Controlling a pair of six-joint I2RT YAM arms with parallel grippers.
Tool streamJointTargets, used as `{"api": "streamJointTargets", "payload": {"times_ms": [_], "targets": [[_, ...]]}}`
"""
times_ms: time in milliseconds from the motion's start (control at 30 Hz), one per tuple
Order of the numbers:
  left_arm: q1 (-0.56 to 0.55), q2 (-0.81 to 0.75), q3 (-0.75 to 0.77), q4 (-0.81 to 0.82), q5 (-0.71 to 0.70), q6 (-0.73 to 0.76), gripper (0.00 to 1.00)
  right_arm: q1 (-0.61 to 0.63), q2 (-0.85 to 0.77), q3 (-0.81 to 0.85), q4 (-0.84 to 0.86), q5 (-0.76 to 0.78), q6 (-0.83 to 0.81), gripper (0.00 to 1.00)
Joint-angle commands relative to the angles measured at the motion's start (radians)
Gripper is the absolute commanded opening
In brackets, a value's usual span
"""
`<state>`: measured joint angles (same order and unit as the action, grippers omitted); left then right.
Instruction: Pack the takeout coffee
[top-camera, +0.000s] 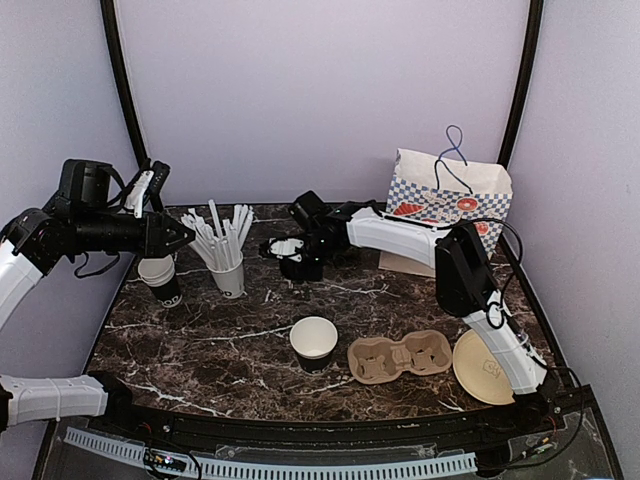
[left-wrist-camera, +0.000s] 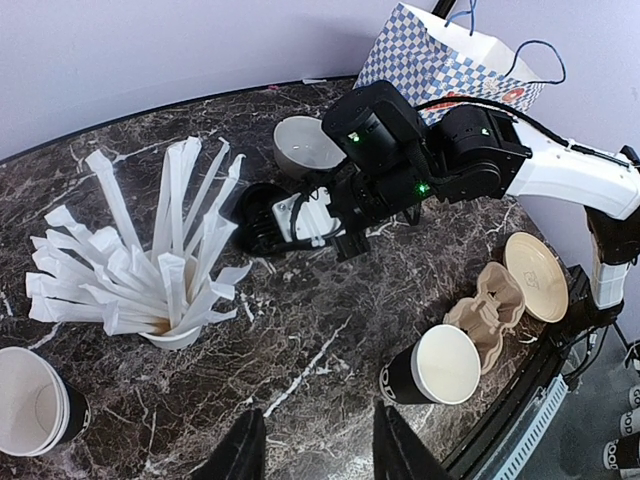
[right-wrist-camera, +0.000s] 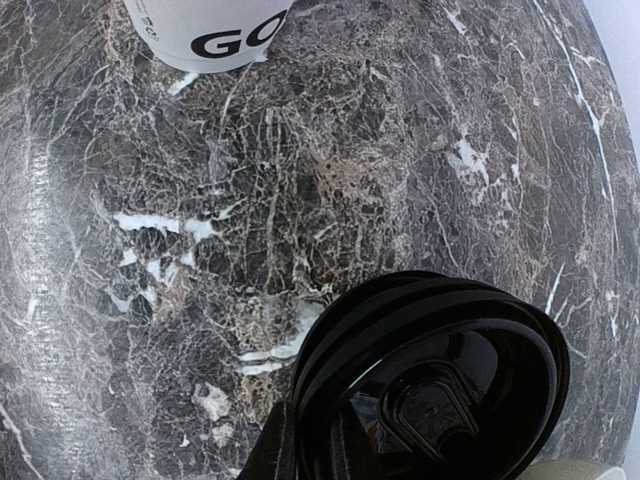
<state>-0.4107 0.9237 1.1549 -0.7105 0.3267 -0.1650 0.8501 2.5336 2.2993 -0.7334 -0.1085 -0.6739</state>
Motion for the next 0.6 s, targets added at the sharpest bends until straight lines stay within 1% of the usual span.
{"api": "streamJointTargets", "payload": {"times_ms": [0, 100, 267, 400, 500, 567], "targets": [[-0.005, 0.003, -0.012, 0.012, 0.021, 0.001, 0.39, 0.007, -0.079, -0.014, 0.009, -0.018, 0.021, 0.05], [-0.005, 0.005, -0.015, 0.015, 0.020, 0.008, 0.39, 0.007, -0.098, -0.026, 0.009, -0.036, 0.038, 0.04], [-0.005, 0.014, -0.017, 0.018, 0.019, 0.027, 0.40, 0.008, -0.104, -0.049, 0.036, -0.071, 0.071, 0.04], [-0.005, 0.018, -0.019, 0.021, 0.029, 0.025, 0.39, 0.001, -0.042, 0.005, 0.012, -0.073, 0.088, 0.00], [-0.005, 0.015, -0.017, 0.018, 0.030, 0.020, 0.39, 0.000, -0.037, 0.038, -0.036, -0.105, 0.105, 0.00], [-0.005, 0.012, -0.012, 0.007, 0.029, 0.022, 0.39, 0.001, -0.085, -0.028, -0.018, -0.122, 0.116, 0.00]]}}
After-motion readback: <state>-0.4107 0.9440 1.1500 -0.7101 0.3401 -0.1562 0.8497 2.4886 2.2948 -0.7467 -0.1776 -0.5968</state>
